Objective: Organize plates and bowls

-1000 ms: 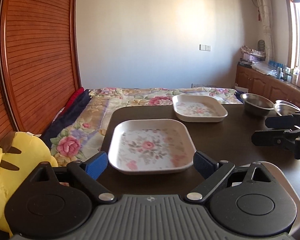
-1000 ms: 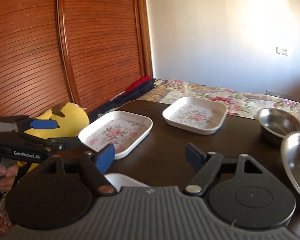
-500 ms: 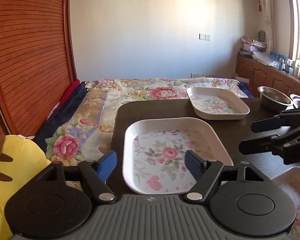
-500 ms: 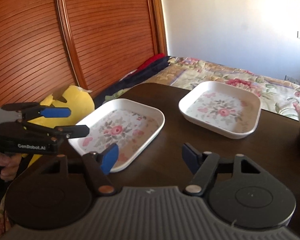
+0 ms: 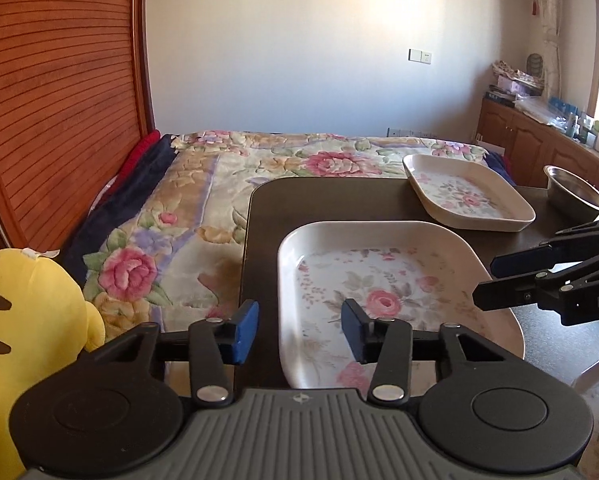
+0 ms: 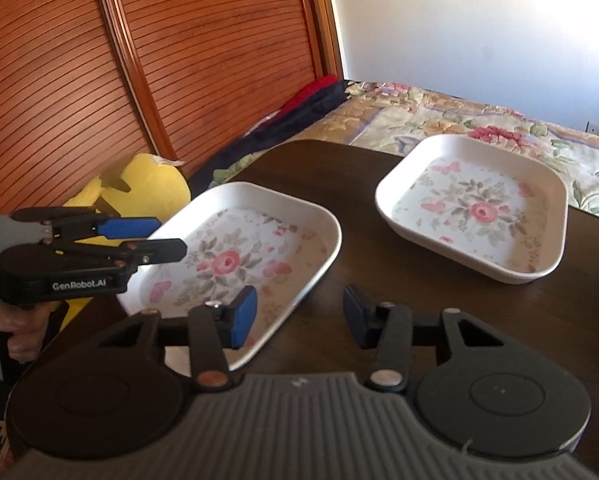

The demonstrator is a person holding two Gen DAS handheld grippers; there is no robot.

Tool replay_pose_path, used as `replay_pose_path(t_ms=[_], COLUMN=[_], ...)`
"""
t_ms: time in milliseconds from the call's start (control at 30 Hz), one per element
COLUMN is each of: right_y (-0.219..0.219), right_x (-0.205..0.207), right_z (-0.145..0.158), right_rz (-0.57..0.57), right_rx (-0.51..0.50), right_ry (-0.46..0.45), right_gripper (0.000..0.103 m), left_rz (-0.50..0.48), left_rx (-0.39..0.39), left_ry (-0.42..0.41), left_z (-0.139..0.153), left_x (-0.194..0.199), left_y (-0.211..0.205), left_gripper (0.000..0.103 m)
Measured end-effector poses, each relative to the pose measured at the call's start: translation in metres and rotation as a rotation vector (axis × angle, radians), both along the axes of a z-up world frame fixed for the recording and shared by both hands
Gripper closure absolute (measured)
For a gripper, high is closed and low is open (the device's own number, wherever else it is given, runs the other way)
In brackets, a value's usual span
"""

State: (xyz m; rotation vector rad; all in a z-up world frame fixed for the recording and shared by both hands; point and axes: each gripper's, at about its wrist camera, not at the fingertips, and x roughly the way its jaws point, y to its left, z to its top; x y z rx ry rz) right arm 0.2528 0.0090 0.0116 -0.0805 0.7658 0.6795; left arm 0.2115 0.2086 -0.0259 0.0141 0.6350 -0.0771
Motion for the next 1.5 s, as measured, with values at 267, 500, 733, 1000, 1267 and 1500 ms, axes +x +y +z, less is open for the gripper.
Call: replay_pose_path(t_ms=[267, 500, 733, 1000, 1267, 1500], right_y=[0.007, 0.009, 0.006, 0.001, -0.011, -0.027], right_x=[0.001, 0.002, 0.003, -0.002, -0.008, -0.019], right_z=[-0.005, -0.006, -0.007, -0.003, 0.008, 0.016], right_rz=[0.02, 0.023, 0.013, -0.004, -0.016, -0.035], right_rx=[-0.012, -0.012, 0.005, 0.005, 0.007, 0.014], right_ry=[0.022, 0.024, 0.032, 0.026, -0.001, -0.025], right_gripper=[0.067, 0.077, 0.079, 0.079, 0.079, 0.079], left_rz=[-0.001, -0.004, 0.01, 0.015, -0.002, -0.022], left_rx=[-0.007, -0.017, -0.047, -0.066, -0.058, -0.047], left_ry=[0.012, 0.007, 0.012, 0.025, 0.007, -0.001], left_z=[-0.005, -0.006, -0.005, 0.0, 0.01, 0.017], left_x=[0.002, 0.001, -0.004, -0.015, -0.025, -0.034], left_y=[0.003, 0.005, 0.005, -0.004, -0.018, -0.036], left_gripper=[0.069, 0.078, 0.082, 0.082, 0.082, 0.082])
